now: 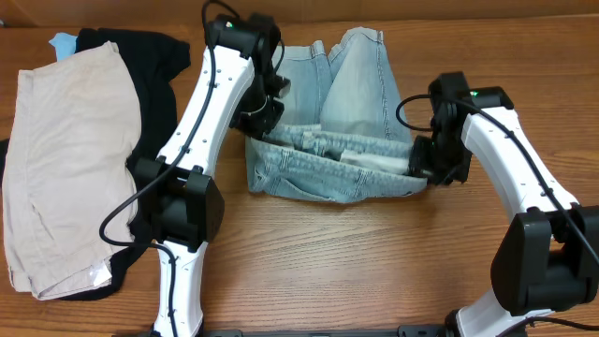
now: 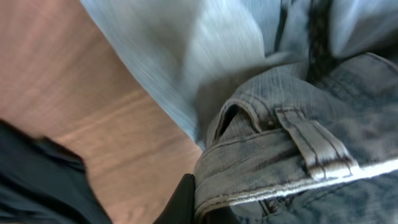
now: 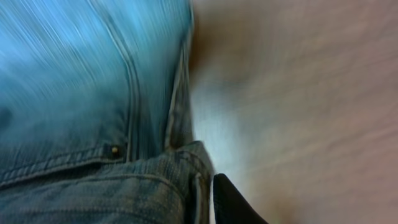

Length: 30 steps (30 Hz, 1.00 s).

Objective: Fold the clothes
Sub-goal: 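Lower the denim flat onto the table and release both grippers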

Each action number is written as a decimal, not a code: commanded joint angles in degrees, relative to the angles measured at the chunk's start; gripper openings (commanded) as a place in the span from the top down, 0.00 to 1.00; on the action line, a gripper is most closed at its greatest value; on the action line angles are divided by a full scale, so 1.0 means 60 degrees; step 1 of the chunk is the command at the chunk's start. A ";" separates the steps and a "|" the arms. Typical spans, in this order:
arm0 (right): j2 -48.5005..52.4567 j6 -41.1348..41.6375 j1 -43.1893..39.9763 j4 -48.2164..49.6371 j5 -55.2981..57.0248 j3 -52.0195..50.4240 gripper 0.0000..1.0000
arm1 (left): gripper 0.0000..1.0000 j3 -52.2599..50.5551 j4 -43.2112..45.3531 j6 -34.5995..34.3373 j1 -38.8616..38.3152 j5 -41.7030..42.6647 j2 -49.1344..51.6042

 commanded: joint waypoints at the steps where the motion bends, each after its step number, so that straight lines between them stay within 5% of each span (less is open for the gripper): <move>1: -0.0397 -0.0124 -0.0171 -0.0280 -0.0860 -0.0062 0.78 | 0.96 -0.0470 -0.0106 -0.0393 0.0353 -0.0084 -0.0171; 4: -0.0790 -0.0120 -0.0127 -0.0521 -0.0903 -0.0062 0.71 | 0.96 -0.0630 -0.0106 -0.0484 0.0353 0.0259 -0.0189; 9: -0.1752 -0.0135 -0.0138 -0.0918 -0.1359 -0.0062 0.44 | 0.91 -0.0630 -0.0106 -0.0455 0.0273 0.1290 -0.0390; 12: -0.2229 -0.0277 -0.0076 -0.1311 -0.1942 -0.0062 0.39 | 0.66 -0.0630 -0.0106 -0.0109 0.0106 0.1945 -0.0645; 15: -0.2517 -0.0262 0.0168 -0.1596 -0.2153 -0.0062 0.37 | 0.53 -0.0634 -0.0106 -0.0106 -0.0098 0.1989 -0.0925; 16: -0.2583 -0.0248 0.0270 -0.1701 -0.2149 -0.0066 0.28 | 0.50 -0.0634 -0.0109 -0.0106 -0.0164 0.1960 -0.1016; 19: -0.2626 0.0000 0.0452 -0.1905 -0.2149 -0.0069 0.27 | 0.43 -0.0637 -0.0106 -0.0113 -0.0350 0.1832 -0.1253; 24: -0.2623 0.0029 0.0484 -0.1690 -0.2113 -0.0069 0.27 | 0.45 -0.0637 -0.0106 -0.0127 -0.0459 0.1821 -0.1679; 30: -0.2608 -0.0058 0.0484 0.0149 -0.2113 -0.0069 0.27 | 0.43 -0.0153 0.0219 -0.0750 -0.0160 0.0295 -0.2998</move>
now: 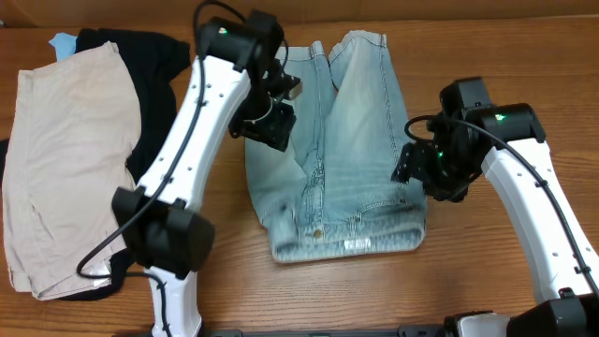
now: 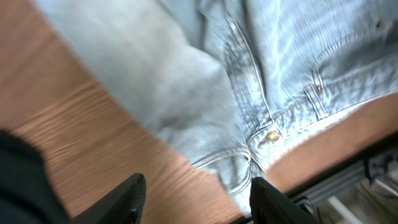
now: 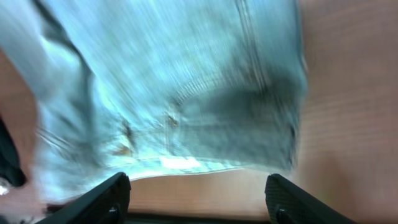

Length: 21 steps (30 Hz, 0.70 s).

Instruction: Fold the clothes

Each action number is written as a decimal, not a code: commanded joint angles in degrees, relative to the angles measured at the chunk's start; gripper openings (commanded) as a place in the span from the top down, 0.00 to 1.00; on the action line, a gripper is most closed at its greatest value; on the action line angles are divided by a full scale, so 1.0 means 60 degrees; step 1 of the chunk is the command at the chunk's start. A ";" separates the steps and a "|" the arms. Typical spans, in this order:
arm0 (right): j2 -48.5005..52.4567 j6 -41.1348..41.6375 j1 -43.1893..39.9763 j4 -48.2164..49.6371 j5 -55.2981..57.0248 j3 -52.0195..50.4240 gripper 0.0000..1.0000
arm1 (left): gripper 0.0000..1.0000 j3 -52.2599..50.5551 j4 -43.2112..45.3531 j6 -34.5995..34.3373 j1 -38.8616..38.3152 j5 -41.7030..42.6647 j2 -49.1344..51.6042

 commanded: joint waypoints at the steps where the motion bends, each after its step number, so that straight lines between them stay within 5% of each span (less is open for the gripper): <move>1: -0.0120 -0.0113 0.0011 0.1089 -0.0073 -0.0022 0.28 | 0.42 0.0539 0.0565 -0.0521 0.0284 -0.1257 -0.1319; 8: 0.0306 0.0229 0.0171 0.2422 0.0182 -0.1067 0.34 | 0.26 0.0583 0.3104 -0.0590 0.0408 -0.1523 -0.1920; 14: 0.0404 0.0484 0.0171 0.4171 0.0142 -0.2874 0.35 | 0.24 0.0576 0.4105 -0.0586 0.0412 -0.1552 -0.1355; 21: 0.0430 0.1865 0.0160 0.5690 0.0936 -0.4597 0.53 | 0.25 0.0576 0.4991 -0.0583 0.0408 -0.1548 -0.0441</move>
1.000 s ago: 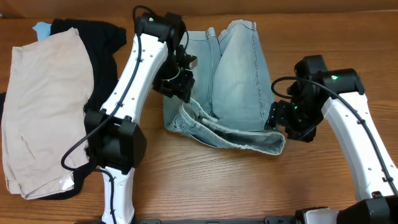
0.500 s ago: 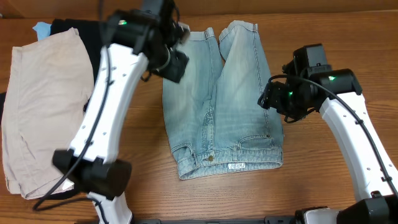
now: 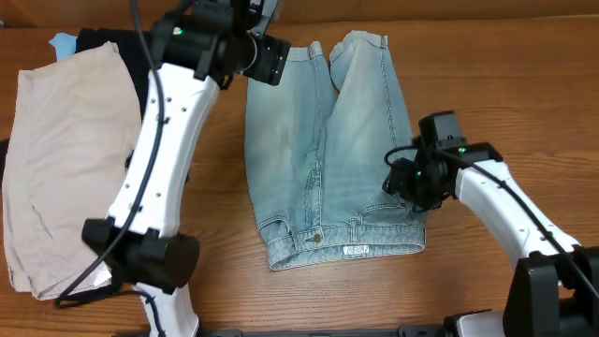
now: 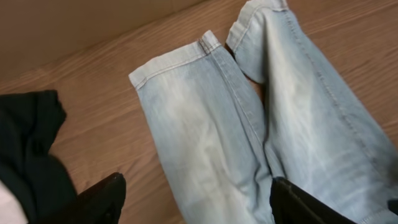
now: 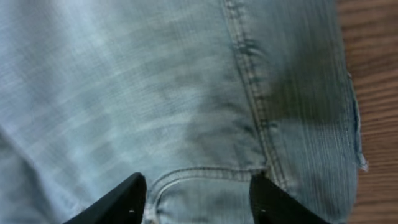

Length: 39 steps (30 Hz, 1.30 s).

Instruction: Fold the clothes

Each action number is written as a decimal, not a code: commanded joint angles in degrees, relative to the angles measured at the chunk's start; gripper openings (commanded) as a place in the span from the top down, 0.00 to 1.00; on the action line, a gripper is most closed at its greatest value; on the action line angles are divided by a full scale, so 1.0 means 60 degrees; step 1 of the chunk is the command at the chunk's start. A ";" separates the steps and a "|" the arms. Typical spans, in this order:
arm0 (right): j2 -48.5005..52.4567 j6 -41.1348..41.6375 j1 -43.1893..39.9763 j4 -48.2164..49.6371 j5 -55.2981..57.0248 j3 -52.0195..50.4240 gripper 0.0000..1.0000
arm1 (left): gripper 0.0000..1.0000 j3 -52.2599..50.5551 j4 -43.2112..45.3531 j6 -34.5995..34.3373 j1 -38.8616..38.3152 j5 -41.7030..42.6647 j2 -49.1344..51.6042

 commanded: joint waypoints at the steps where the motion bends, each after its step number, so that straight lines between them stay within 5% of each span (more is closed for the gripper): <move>1: -0.0018 0.1235 -0.0022 0.0481 0.0710 -0.0867 0.54 | 0.25 0.0033 0.0474 -0.0087 -0.0004 -0.0095 0.0554; 14: 0.0350 0.1905 -0.2827 0.1421 0.1370 -0.1464 0.57 | 0.25 0.0033 0.1654 -0.0066 -0.0080 0.0255 0.1617; 19: 0.1056 0.0266 -0.3901 0.2080 -0.0616 -0.1461 0.57 | 0.24 0.0033 0.1643 -0.0058 -0.0080 0.0251 0.1632; 23: 0.1122 -0.0696 -0.3748 0.1876 -0.2058 -0.1461 0.44 | 0.23 0.0033 0.1497 -0.0058 -0.0080 0.0251 0.1632; 29: 0.1140 -0.1792 -0.3129 0.0969 -0.2765 -0.1475 0.43 | 0.22 0.0033 0.1206 -0.0047 -0.0073 0.0244 0.1632; 39: 0.1155 -0.0838 -0.3009 0.2269 -0.1708 -0.1446 0.96 | 0.20 0.0033 0.1107 -0.0051 -0.0073 0.0248 0.1632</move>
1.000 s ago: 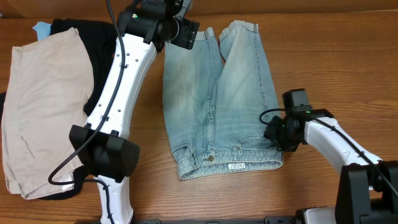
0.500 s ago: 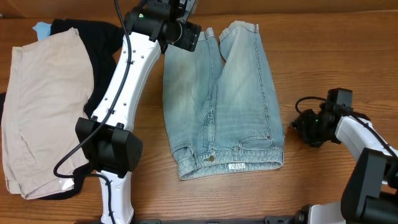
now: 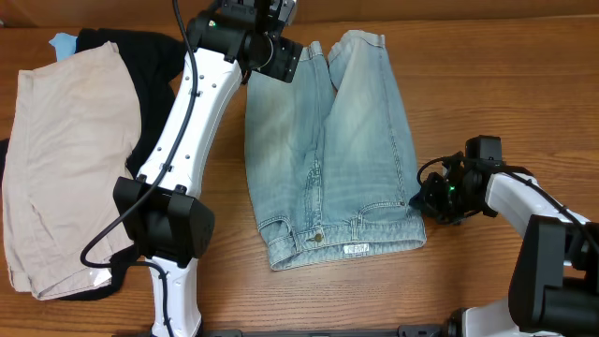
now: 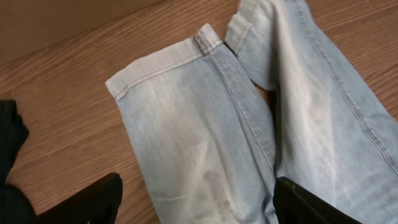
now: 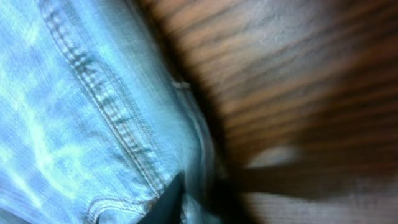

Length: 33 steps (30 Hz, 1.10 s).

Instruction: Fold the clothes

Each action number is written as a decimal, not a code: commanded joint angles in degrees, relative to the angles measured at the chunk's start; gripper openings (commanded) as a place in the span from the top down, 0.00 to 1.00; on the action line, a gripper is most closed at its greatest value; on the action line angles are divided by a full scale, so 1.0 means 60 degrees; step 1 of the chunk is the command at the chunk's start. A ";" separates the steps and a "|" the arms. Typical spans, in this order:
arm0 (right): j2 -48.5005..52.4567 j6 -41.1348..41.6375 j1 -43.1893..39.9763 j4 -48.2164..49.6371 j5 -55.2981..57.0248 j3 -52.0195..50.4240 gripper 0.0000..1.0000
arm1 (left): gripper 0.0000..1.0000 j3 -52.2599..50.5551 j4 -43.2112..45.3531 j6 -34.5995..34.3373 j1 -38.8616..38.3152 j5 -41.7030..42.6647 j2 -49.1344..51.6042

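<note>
Light blue denim shorts [image 3: 328,140] lie flat mid-table, waistband toward the front, both legs pointing to the far edge. My left gripper [image 3: 281,58] hovers open over the far hem of the left leg [image 4: 186,124], its fingertips [image 4: 93,199] wide apart with nothing between them. My right gripper [image 3: 432,198] is down at the shorts' right side seam, near the waistband. In the right wrist view, which is blurred, the jaws stand close together with the denim edge [image 5: 196,149] between them; one dark finger [image 5: 166,202] shows.
A beige garment [image 3: 65,159] lies at the left on top of a black garment [image 3: 154,84], with a scrap of blue [image 3: 61,42] at the far left corner. Bare wooden table [image 3: 374,290] runs along the front and to the right of the shorts.
My right gripper was open over the shorts' right hip; now it sits at the right side edge, shut on the denim. The left gripper stays open, slightly shifted over the left leg hem.
At first both grippers were shut on the waistband corners, with the shorts bunched and doubled over. Then the shorts lay spread flat and both grippers were open. After that the left gripper hung over the far leg hem, and the right has now gone to the side edge.
</note>
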 commanded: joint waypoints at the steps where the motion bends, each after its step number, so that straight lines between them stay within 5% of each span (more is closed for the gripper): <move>1: 0.0127 0.0652 -0.0273 0.0827 0.0448 0.0044 0.96 | 0.20 0.0058 -0.0029 -0.0051 -0.0055 0.0069 0.0077; 10: 0.0127 0.2186 -0.2656 0.3304 0.0441 0.0594 0.96 | 0.20 0.0058 -0.0022 -0.0055 -0.0047 0.0073 0.0077; 17: 0.0127 0.1956 -0.3748 0.2259 0.0408 0.0586 0.96 | 0.20 0.0058 -0.0080 -0.0087 -0.0062 0.0073 0.0077; 27: 0.0127 0.1075 -0.2779 -0.1366 0.0474 0.0474 0.96 | 0.19 0.0055 -0.0976 -0.0091 0.0007 0.0066 0.0736; 33: 0.0127 0.1191 -0.0506 -0.1716 0.0146 -0.0346 0.96 | 0.21 0.0055 -0.1158 -0.0095 0.0273 0.0044 0.1479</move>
